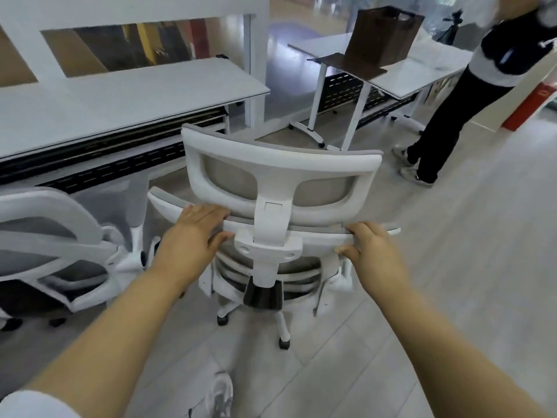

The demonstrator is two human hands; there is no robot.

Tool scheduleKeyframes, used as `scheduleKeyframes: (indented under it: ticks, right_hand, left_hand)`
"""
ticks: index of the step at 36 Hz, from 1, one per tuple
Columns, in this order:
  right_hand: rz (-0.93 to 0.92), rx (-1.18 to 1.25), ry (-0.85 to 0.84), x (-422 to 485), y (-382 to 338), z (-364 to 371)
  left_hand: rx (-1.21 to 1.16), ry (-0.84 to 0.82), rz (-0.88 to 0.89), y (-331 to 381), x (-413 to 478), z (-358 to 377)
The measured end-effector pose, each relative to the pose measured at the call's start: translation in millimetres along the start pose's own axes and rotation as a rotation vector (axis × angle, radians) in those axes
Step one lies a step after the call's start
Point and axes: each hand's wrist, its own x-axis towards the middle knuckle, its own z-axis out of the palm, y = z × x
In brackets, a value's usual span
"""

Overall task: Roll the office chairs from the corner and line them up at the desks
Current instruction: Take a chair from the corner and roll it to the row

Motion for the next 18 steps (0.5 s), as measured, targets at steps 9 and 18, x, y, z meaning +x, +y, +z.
scheduleKeyframes:
  ticks: [9, 18]
  right_hand:
    - [-0.013, -0.027, -0.002, 111, -33, 36]
    - [0.027, -0.037, -0.065, 214, -57, 69]
  left_hand:
    - [-0.002, -0.011, -0.041, -72, 91, 1]
    - [-0.034, -0.02, -0.134, -129, 171, -4]
